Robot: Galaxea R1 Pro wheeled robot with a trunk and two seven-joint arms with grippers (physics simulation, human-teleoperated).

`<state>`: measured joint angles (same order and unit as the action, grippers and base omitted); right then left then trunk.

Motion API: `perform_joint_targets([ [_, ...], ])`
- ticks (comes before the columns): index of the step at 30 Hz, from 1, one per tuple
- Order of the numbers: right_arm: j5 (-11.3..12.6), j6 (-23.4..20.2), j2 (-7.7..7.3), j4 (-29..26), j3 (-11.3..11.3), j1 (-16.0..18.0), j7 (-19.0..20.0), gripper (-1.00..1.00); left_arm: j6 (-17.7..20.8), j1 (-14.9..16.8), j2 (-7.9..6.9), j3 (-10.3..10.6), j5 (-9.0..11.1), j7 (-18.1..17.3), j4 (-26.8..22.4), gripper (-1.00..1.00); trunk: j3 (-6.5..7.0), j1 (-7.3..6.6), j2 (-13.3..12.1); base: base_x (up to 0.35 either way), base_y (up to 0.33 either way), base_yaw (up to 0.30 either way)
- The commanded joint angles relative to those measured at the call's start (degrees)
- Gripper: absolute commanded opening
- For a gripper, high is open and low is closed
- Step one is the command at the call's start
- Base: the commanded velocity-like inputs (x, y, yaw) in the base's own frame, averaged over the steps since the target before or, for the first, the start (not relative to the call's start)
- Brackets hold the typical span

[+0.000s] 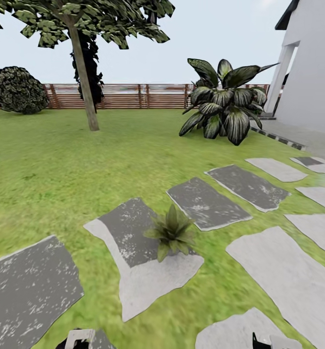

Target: Pick up the pesticide atomizer in the garden and spray insectifuge to fully cover both potted plants in the garden.

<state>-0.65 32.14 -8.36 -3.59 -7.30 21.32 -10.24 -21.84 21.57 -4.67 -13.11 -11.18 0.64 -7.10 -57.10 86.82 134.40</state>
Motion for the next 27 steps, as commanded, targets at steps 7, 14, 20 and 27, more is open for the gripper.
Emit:
perform_joint_targets([
  [7,0.0,0.8,-0.21,1.1,-0.3,0.0,0.1,1.00,-0.3,0.0,0.27,-0.4,-0.8,0.1,0.0,-1.00,0.03,0.02,0.0,0.329,-0.022,-0.129],
  [14,0.1,1.0,-0.16,1.2,-0.3,-0.1,0.0,1.00,-0.3,-1.2,-0.19,-0.7,-0.6,-0.3,-0.8,-1.00,0.23,0.02,0.0,0.302,-0.125,-0.259],
  [20,-0.2,0.9,0.26,1.1,-0.2,-0.1,0.3,1.00,-0.1,-1.3,-0.04,-0.1,-1.2,-0.4,-1.1,-1.00,0.27,0.02,0.0,0.133,-0.061,-0.045],
  [27,-7.6,0.8,0.35,-2.9,6.1,0.0,0.7,1.00,0.4,-0.2,-1.65,4.3,-11.2,-7.4,-1.5,-1.00,0.27,0.02,0.0,0.003,-0.001,-0.001],
])
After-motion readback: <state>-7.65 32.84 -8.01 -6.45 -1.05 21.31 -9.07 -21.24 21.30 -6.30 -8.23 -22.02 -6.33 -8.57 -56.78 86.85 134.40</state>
